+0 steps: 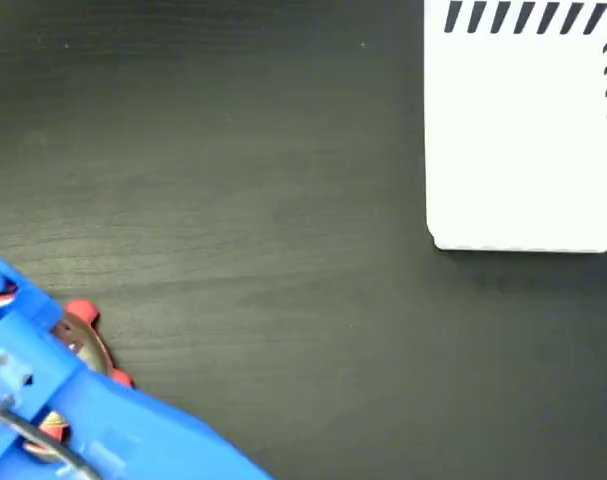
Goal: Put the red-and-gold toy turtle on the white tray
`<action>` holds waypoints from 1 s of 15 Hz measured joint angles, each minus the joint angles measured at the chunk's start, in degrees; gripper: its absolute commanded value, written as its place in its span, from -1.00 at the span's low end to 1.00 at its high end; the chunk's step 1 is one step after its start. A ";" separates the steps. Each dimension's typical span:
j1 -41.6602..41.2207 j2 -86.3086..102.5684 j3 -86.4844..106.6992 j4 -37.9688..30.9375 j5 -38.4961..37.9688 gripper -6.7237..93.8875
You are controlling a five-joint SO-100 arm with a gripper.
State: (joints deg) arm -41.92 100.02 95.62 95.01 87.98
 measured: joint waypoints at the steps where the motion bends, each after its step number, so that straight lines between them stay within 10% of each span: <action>1: 0.88 -0.26 0.00 -0.53 0.62 -0.24; 15: -3.96 -4.22 6.68 -9.14 8.61 -0.03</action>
State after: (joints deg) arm -45.88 95.80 102.30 85.87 96.59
